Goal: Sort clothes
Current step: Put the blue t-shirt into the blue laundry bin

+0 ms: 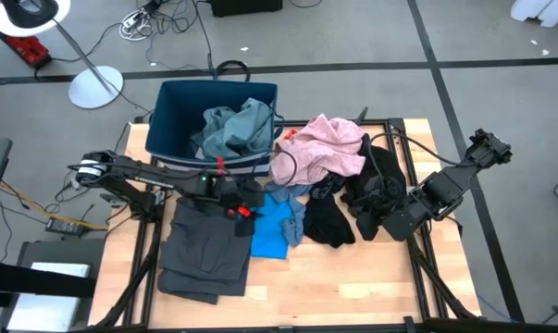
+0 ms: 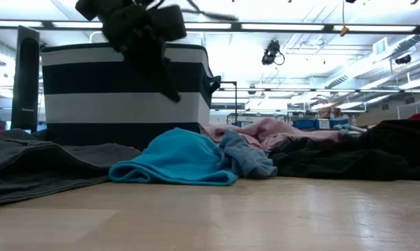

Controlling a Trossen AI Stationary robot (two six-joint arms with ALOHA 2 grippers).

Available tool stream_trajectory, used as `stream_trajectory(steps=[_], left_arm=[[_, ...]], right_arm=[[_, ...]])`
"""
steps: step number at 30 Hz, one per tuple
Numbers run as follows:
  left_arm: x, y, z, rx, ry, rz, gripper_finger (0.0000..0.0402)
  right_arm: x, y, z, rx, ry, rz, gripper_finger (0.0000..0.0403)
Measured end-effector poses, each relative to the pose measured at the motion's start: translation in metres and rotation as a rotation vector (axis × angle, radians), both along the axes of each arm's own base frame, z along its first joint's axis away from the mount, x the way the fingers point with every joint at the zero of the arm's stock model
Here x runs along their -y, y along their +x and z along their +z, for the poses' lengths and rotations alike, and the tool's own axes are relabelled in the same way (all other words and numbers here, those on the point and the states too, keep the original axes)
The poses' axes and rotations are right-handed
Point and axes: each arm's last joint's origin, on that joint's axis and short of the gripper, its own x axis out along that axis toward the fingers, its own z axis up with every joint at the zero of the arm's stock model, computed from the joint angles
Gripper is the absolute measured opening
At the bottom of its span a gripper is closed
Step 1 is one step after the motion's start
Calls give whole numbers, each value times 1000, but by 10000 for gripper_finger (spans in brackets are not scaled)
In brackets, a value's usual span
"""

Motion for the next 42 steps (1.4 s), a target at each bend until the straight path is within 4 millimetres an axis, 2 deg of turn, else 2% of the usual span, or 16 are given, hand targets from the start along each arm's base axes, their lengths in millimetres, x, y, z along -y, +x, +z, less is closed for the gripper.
stream_trajectory(steps=[6,12,22,24,26,29,31,34,36,42], left_arm=[[4,9,-24,-92,-77,-27,158],[4,22,-41,-88,-94,-6,158],[10,35,-85,-203,-147,10,157],[13,36,-89,-213,-160,18,148],[13,36,-89,-215,-162,31,121],[13,34,-85,-204,-171,43,45],[13,32,-79,-191,-185,48,16],[13,31,-60,-151,-202,61,10],[12,32,-41,-107,-206,58,6],[10,27,20,-19,-158,93,3]], right_arm=[[0,0,0,4,6,-8,130],[0,0,0,9,20,-21,130],[0,0,0,16,37,-38,130],[0,0,0,16,37,-38,130],[0,0,0,16,37,-38,130],[0,0,0,16,37,-38,130],[0,0,0,15,34,-36,130],[0,0,0,24,5,-38,130],[0,1,-4,29,-28,-52,130],[-9,3,-34,77,-66,-86,130]])
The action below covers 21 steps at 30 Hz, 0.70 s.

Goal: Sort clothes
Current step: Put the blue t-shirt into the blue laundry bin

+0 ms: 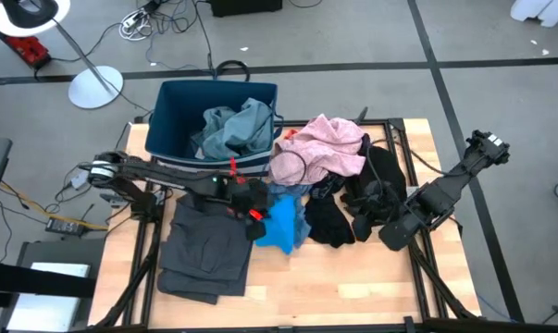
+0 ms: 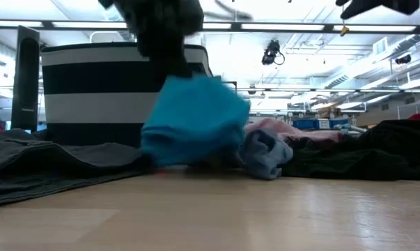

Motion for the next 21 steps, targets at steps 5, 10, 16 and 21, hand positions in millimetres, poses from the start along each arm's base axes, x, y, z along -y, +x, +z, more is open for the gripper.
stream_trajectory(steps=[5,10,16,21], left_arm=[[-2,-5,48,32,54,6,1],[-3,-9,93,47,90,10,1],[-7,-18,150,141,196,34,0],[-17,-32,196,227,283,90,0]], right_arm=[[-10,3,-25,47,38,21,130],[-15,4,-46,87,84,23,130],[-18,5,-56,107,116,32,130],[-18,6,-56,108,116,33,130]])
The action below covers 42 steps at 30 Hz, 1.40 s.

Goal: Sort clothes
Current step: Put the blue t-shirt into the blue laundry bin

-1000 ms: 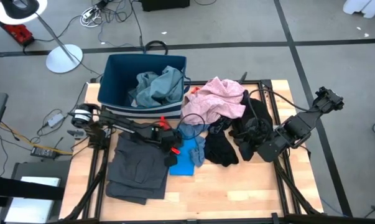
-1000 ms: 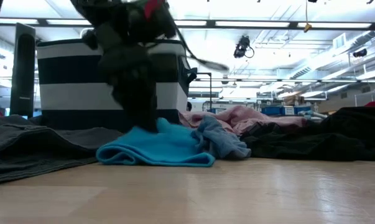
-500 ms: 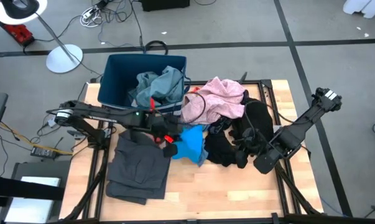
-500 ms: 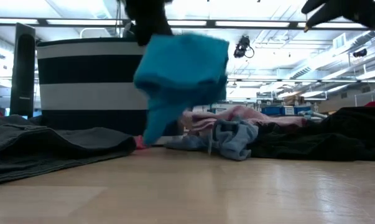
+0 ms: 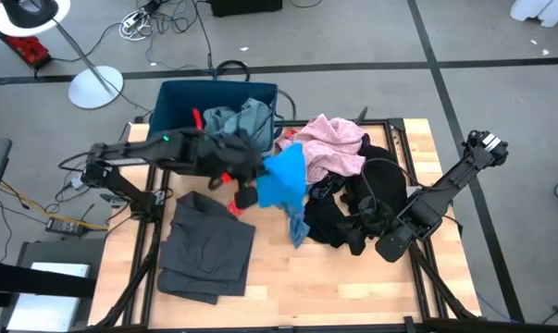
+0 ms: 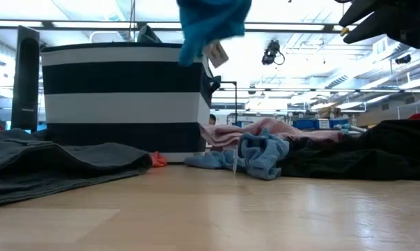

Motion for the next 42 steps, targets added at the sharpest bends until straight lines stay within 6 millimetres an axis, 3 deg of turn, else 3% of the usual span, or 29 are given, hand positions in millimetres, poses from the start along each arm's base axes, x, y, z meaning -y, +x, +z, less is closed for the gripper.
stream_trajectory(steps=[5,9,20,30,35,42], left_arm=[[-19,-21,38,54,63,96,0],[-35,-43,55,12,159,199,0],[-78,-108,81,-122,235,469,0],[-84,-176,98,-53,231,642,0],[-90,-183,97,-53,206,691,4],[-109,-174,87,-67,113,805,16]], right_arm=[[0,0,0,5,-6,-5,130],[0,0,0,9,-11,-9,130],[-1,2,2,34,9,-11,130],[0,2,2,33,2,-11,130],[3,5,2,27,-20,-15,130],[6,7,2,27,-24,-25,130]])
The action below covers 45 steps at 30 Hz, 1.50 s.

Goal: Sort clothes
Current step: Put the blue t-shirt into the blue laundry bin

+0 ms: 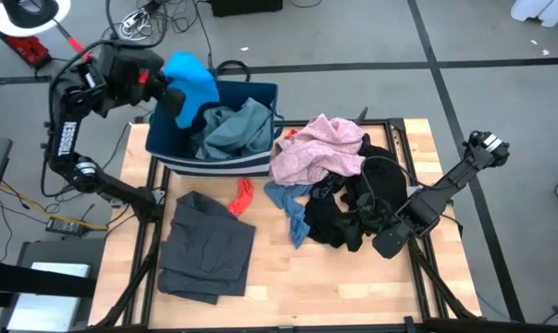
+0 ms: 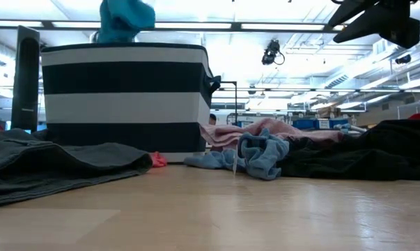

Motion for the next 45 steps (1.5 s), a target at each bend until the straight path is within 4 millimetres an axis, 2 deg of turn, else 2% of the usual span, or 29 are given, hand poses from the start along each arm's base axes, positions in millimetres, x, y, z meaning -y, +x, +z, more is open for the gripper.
stream_trajectory(steps=[5,9,14,20,23,30,38,42,45], left_arm=[[-13,13,-37,-63,-173,-12,4],[-18,20,-66,-50,-217,-7,4],[-15,18,-104,27,-217,8,4],[-16,13,-165,65,-355,37,4],[-21,15,-186,112,-390,69,10],[-26,19,-197,125,-372,113,46],[-36,13,-201,138,-395,231,128],[-37,12,-200,120,-379,208,161],[-36,13,-200,141,-409,184,169]], right_arm=[[-1,1,1,11,9,0,130],[0,0,2,15,13,0,130],[0,1,2,20,21,3,130],[-1,1,2,18,22,4,130],[0,0,2,19,27,3,130],[-1,0,5,27,64,17,130],[-1,0,6,36,72,17,130],[0,0,6,37,73,12,130],[1,1,7,41,73,9,130]])
